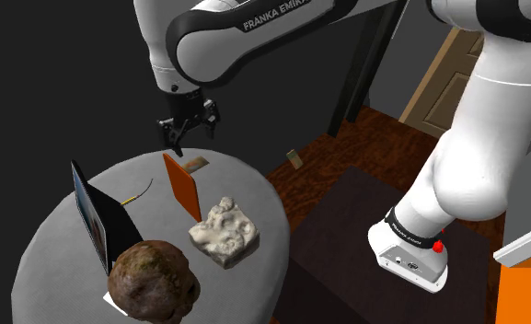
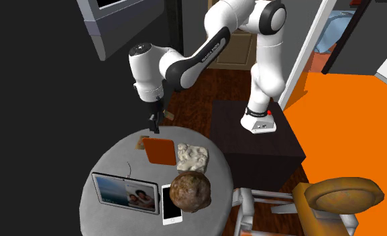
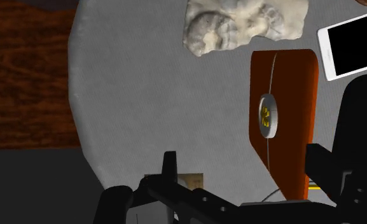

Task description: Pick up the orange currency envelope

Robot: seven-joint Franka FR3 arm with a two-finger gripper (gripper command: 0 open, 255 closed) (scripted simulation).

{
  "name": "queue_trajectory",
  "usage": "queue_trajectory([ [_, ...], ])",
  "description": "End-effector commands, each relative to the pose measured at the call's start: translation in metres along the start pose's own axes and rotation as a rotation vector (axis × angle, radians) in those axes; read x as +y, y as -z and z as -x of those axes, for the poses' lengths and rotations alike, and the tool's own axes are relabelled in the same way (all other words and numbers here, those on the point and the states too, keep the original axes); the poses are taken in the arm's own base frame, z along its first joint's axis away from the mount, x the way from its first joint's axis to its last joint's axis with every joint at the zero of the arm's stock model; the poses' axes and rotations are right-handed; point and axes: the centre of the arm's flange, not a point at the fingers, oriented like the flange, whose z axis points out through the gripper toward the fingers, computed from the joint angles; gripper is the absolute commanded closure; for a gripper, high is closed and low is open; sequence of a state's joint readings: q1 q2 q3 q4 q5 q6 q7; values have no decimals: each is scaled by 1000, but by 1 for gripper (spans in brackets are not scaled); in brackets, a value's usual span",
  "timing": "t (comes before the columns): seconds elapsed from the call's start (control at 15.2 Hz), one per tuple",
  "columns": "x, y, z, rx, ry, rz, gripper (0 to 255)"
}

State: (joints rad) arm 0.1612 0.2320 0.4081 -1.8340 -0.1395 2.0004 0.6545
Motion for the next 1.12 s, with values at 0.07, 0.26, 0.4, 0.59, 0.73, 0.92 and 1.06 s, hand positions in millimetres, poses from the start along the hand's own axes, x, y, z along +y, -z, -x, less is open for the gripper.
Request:
queue_trajectory([
  [0.07, -33, -11, -21, -1, -10, -5, 0],
  [0.26, -54, -19, -35, -2, -15, -8, 0],
  [0.4, -55, -30, -35, -2, -15, -8, 0],
  [0.59, -56, -45, -35, -2, -15, -8, 0],
  [0.73, -57, -59, -36, -2, -15, -8, 0],
  [0.92, -57, -59, -36, -2, -15, -8, 255],
  [1.06, -57, -59, -36, -2, -15, -8, 255],
])
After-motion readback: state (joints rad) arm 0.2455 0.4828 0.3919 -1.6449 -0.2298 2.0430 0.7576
